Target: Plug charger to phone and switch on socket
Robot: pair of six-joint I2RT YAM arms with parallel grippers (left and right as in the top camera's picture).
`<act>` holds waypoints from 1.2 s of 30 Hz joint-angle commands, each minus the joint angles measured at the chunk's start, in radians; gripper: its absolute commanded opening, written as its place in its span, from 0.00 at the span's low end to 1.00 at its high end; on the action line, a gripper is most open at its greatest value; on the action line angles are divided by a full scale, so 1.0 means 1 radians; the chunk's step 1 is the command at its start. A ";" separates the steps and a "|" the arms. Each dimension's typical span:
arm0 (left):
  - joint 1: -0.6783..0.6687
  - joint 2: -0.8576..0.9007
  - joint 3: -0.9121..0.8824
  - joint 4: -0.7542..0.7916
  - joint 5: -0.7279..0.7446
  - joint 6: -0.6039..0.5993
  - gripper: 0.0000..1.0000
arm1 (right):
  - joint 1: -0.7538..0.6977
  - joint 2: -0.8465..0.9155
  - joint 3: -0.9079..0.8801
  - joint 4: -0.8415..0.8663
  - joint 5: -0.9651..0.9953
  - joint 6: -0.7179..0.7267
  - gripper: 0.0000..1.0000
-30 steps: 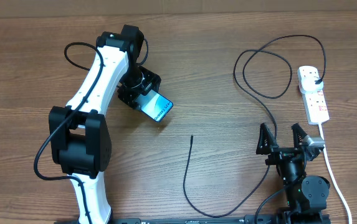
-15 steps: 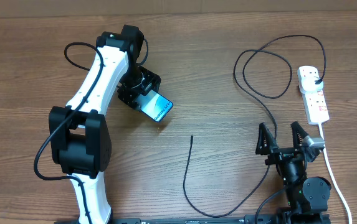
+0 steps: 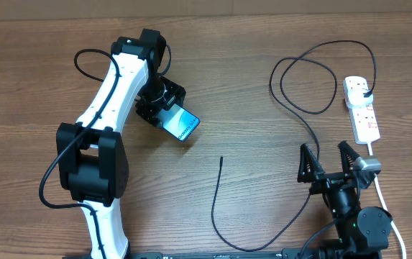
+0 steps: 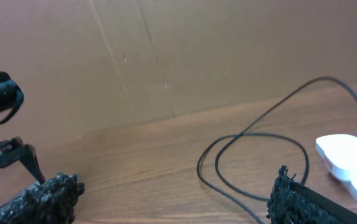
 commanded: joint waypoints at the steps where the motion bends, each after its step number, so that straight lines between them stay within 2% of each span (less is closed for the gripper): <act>1: -0.009 -0.043 0.028 -0.006 0.017 -0.015 0.04 | 0.004 -0.009 0.082 -0.037 -0.004 -0.042 1.00; 9: -0.009 -0.043 0.028 -0.006 0.016 -0.015 0.04 | 0.004 0.107 0.165 -0.071 -0.007 -0.042 1.00; 17: -0.009 -0.043 0.028 -0.006 0.016 -0.015 0.04 | 0.004 0.410 0.314 -0.093 -0.124 -0.093 1.00; 25: -0.009 -0.043 0.028 -0.006 0.016 -0.015 0.04 | 0.004 0.774 0.608 -0.285 -0.272 -0.093 1.00; 29: -0.009 -0.043 0.028 -0.006 0.016 -0.015 0.04 | 0.004 0.955 0.752 -0.380 -0.412 -0.089 1.00; 31: -0.009 -0.043 0.028 -0.005 0.016 -0.015 0.04 | 0.004 1.087 0.843 -0.419 -0.547 -0.089 1.00; 36: -0.009 -0.043 0.028 -0.006 0.016 -0.015 0.04 | 0.004 1.269 0.908 -0.347 -0.862 -0.085 1.00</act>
